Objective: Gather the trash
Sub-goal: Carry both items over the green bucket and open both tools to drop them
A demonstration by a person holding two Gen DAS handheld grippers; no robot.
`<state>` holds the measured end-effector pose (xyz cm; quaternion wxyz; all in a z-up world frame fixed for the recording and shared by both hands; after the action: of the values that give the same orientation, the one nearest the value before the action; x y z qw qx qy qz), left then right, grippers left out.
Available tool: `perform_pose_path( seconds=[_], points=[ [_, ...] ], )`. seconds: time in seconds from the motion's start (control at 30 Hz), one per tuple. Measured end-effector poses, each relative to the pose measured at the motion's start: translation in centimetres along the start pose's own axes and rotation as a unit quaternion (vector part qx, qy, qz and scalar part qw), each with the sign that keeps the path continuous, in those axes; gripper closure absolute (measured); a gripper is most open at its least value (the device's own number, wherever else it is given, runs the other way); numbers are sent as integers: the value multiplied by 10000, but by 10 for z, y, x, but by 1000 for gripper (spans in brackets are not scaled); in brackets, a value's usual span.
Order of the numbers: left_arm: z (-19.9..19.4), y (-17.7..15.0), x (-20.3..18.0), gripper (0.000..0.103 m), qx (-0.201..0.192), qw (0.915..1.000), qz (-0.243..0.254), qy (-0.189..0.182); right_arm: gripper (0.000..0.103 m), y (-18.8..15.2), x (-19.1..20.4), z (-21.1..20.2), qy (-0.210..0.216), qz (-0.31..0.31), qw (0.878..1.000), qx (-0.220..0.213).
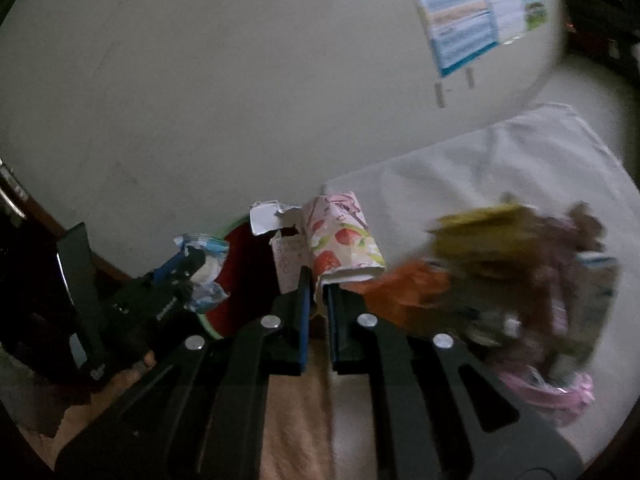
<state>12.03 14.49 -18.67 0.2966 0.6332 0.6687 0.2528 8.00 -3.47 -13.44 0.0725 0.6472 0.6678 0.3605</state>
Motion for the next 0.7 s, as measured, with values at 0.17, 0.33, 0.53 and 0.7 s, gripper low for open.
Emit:
perform_pose_path(
  seconds=[0.17,0.33,0.53,0.7],
  points=[
    [5,-8,34,82,109,9995,-186,225,94,7,41,37,149,-297,9991,252],
    [10,-18,55,82,218,9986,-339,327,94,9,61,72,159,-535,9973,486],
    [15,-28,68,82,319,9976,-506,350,94,1,73,93,130,-634,9953,722],
    [19,-30,68,79,348,9975,-540,309,92,0,72,103,118,-561,9949,834]
  ],
)
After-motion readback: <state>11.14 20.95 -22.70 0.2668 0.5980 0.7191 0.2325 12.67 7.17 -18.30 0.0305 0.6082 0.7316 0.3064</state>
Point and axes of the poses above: each gripper's, at about its wrist camera, not at the fingertips, and z roughly the way its jaws point, x to its left, y to its top, the point moved 10 cm from there along z, roughly the way its jaws point, and after that the axes turned 7 degrees about -y, right-handed, at the moved point
